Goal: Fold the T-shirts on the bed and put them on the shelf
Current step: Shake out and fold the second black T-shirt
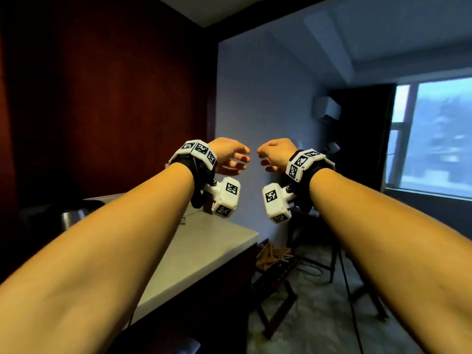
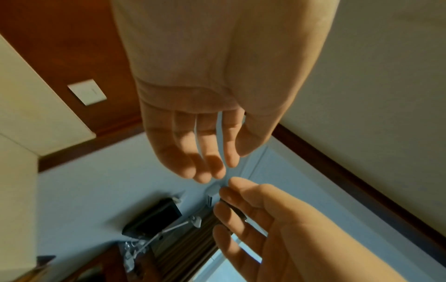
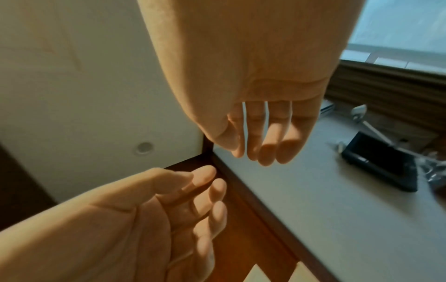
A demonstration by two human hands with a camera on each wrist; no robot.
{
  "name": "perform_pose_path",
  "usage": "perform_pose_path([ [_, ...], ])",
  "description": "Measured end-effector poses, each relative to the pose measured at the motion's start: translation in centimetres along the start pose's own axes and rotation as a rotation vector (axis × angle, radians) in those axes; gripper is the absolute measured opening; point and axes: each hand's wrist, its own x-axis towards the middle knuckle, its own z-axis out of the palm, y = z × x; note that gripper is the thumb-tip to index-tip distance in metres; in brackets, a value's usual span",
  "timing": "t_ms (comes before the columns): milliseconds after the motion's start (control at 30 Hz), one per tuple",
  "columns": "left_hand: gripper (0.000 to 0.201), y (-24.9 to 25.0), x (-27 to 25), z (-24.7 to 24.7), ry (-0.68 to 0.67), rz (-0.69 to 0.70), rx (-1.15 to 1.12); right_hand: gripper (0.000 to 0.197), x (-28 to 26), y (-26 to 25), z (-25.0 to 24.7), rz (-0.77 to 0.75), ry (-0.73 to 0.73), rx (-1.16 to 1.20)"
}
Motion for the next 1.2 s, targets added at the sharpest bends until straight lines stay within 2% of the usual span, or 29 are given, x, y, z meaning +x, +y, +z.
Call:
perform_pose_path([
  [233, 0.006, -0.2, 15.7, 11.9, -0.222, 0.041, -0.017, 0.019, 9.2, 11.0, -10.3, 0.102, 0.175, -0.123],
  [367, 0.007, -0.6, 23.5, 20.4, -0.356, 0.037, 0.019, 0.018, 13.1, 16.7, -17.5, 0.144, 0.3, -0.21],
  [533, 0.011, -1.6, 31.8, 32.1, -0.493, 0.051, 0.026, 0.015, 16.9, 24.7, -26.0, 0.243, 0.378, -0.208],
  [667, 0.015, -3.1, 38.4, 42.1, -0.554, 0.056, 0.043, 0.014, 20.1, 32.3, -33.0, 0.31, 0.43, -0.242],
  [867, 0.014, -3.5, 49.7, 57.7, -0.621, 0.04, 0.046, 0.017, 27.8, 44.0, -46.0, 0.391, 0.482, -0.264],
  [1033, 0.012, -2.0, 59.1, 68.0, -0.667, 0.015, -0.004, 0.016, 34.3, 51.5, -55.3, 0.452, 0.487, -0.297],
  [1200, 0.008, -2.3, 67.9, 77.3, -0.748, 0.008, -0.027, 0.015, 40.9, 60.2, -62.5, 0.488, 0.501, -0.299],
])
